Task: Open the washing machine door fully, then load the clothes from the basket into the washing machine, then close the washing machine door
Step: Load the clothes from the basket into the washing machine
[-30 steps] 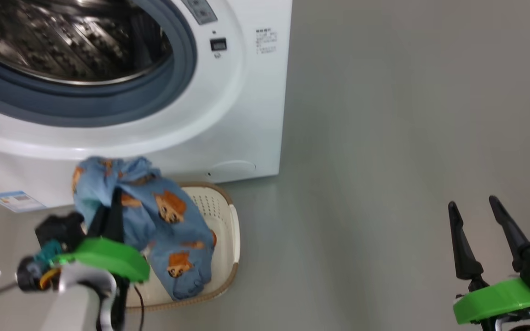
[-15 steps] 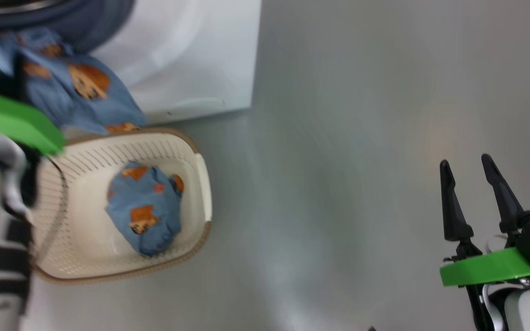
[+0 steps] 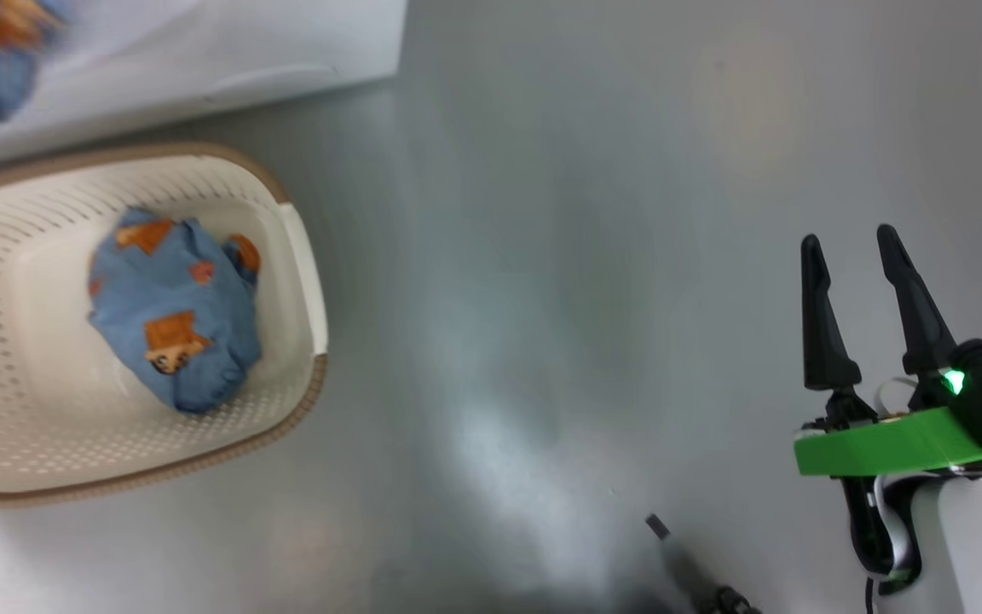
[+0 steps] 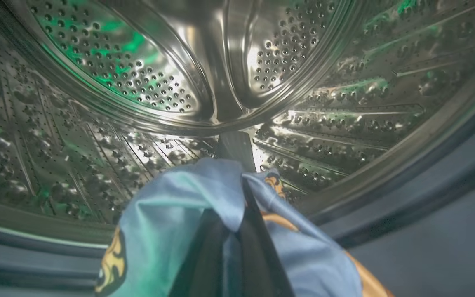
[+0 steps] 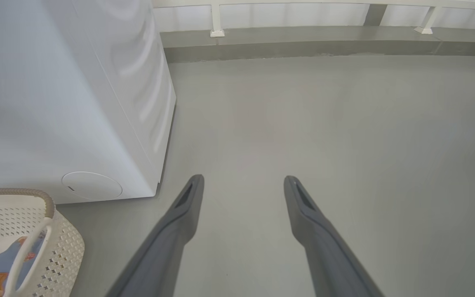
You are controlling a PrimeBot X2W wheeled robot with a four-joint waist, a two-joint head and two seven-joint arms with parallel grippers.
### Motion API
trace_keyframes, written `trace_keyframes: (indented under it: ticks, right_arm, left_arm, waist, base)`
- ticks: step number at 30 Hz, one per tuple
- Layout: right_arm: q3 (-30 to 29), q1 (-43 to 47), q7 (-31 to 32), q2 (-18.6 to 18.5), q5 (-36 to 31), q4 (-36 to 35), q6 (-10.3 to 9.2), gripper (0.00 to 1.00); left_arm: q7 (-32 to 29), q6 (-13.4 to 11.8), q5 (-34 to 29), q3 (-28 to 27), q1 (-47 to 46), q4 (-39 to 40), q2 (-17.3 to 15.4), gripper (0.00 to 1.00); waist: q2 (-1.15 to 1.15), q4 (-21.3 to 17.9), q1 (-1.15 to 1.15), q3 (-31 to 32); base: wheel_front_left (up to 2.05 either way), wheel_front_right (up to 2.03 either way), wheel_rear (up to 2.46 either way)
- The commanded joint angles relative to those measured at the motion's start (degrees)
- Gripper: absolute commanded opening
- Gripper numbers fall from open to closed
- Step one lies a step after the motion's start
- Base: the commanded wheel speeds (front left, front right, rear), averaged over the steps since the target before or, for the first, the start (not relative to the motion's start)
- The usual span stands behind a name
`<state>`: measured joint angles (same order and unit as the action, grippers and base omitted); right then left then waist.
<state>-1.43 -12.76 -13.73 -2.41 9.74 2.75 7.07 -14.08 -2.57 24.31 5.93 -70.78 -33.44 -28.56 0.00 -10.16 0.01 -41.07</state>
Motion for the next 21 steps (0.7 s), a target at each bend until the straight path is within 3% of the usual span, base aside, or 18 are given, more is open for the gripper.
trace_keyframes:
  ticks: [1, 17, 21]
  right_arm:
    - [1.71, 0.08, -0.64, -0.47, 0.46, -0.53, 0.42, 1.00]
    - [3.49, -1.04, -1.25, -0.47, 2.15, 1.59, 0.42, 1.00]
    - [3.57, -0.90, -1.26, -0.47, 2.66, 1.72, 0.42, 1.00]
  left_arm:
    - [0.98, 0.26, -1.21, -1.48, -2.21, 1.84, -4.74, 0.00]
    - [21.17, 3.75, -4.75, -1.67, -15.44, -2.27, -9.57, 0.00]
    - [19.80, 2.76, -4.91, -1.26, -16.63, -7.11, -9.37, 0.00]
  waist:
    - [0.00, -2.65, -0.01, -3.94]
    - [0.00, -5.48, -0.01, -5.38]
    - [0.00, -5.44, -0.01, -5.50]
  base:
    - [0.00, 0.00, 0.00]
    - [0.00, 0.00, 0.00]
    - [0.00, 0.00, 0.00]
